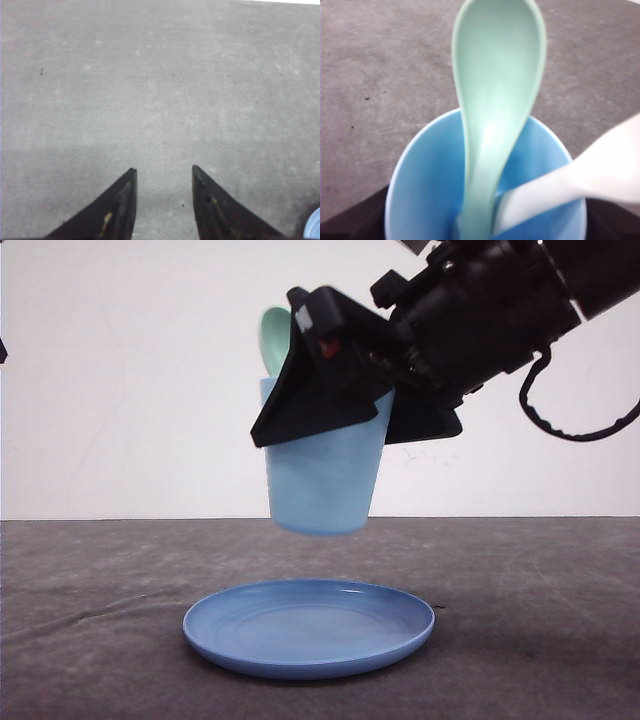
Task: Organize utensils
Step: 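Lift the blue cup with the right gripper above the plate, then lower the cup onto the plate center and open the right gripper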
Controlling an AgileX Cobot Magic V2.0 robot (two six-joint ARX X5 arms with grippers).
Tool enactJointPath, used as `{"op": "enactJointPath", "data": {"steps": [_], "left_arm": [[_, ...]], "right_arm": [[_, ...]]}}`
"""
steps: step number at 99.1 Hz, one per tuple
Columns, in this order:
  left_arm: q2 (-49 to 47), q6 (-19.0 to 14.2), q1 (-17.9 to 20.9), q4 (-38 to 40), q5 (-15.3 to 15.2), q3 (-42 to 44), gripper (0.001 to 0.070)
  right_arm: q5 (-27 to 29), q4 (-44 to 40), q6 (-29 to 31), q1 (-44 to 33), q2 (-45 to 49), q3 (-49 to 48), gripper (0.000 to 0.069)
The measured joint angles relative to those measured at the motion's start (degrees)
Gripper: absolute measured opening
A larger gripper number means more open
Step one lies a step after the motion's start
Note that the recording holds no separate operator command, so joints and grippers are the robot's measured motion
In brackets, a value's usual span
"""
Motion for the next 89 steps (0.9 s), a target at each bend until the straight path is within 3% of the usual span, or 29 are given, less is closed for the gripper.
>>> {"op": "enactJointPath", "data": {"steps": [54,89], "left_arm": [[0.0,0.0,0.0,0.0,0.0,0.0,0.0193],[0.0,0.0,0.0,-0.1,0.0,0.0,0.0193]], "right_arm": [[0.0,6.8,-0.9,0.0,12.7,-0.1,0.0468],[0.0,7.5,-0.7,0.0,13.8,-0.1,0.0475]]}}
